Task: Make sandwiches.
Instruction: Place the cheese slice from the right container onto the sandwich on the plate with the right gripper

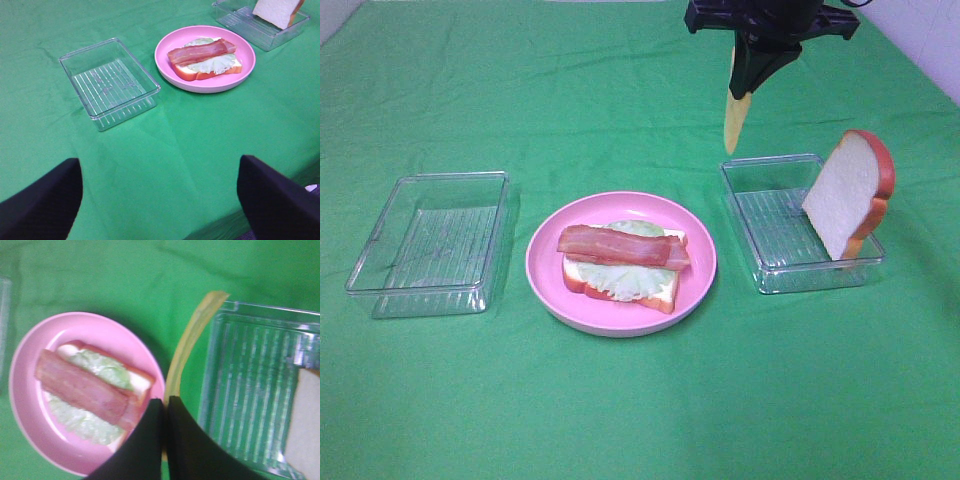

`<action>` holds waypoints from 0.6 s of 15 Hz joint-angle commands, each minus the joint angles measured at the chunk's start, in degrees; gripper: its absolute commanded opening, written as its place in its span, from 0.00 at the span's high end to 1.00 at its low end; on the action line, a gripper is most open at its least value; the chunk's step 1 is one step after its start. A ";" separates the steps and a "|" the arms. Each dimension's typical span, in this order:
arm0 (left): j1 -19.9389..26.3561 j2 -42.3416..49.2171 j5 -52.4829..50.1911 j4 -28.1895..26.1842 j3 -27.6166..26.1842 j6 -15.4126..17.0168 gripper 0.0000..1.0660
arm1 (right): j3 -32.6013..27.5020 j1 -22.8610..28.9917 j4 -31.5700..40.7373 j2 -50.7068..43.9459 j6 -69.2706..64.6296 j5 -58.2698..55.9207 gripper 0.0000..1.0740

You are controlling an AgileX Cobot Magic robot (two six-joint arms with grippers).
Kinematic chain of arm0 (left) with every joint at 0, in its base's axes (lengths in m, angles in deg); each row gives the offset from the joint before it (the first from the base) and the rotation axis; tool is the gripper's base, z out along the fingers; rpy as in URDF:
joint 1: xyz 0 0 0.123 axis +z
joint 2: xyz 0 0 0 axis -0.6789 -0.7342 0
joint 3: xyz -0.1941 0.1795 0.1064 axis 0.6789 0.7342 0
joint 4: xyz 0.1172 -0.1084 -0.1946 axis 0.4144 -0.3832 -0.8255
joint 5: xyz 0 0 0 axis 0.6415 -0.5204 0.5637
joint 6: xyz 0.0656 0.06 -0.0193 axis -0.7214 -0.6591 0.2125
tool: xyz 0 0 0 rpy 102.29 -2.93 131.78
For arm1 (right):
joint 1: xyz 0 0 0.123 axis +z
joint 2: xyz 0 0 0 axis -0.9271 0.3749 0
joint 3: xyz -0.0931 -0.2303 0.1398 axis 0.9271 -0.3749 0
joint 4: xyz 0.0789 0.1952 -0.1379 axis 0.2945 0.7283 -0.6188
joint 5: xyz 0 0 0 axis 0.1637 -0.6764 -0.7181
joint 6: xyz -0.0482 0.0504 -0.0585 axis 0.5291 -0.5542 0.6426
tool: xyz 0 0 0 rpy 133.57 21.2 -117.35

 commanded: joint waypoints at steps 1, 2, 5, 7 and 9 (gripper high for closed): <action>-0.29 1.32 -0.46 0.11 0.11 0.52 0.24 | -0.17 -0.17 10.77 -0.57 4.24 -3.90 1.00; -0.29 1.32 -0.46 0.11 0.11 0.52 0.24 | -1.55 -0.17 17.42 -0.63 7.05 -3.90 1.00; -0.29 1.32 -0.46 0.11 0.11 0.52 0.24 | -10.20 -0.17 32.31 -1.20 15.47 -3.90 1.00; -0.29 1.32 -0.46 0.11 0.11 0.52 0.24 | -18.16 -0.17 42.86 -1.95 22.57 -3.67 1.00; -0.29 1.32 -0.46 0.11 0.11 0.52 0.24 | -22.63 -0.17 48.24 -1.95 26.47 -2.64 1.00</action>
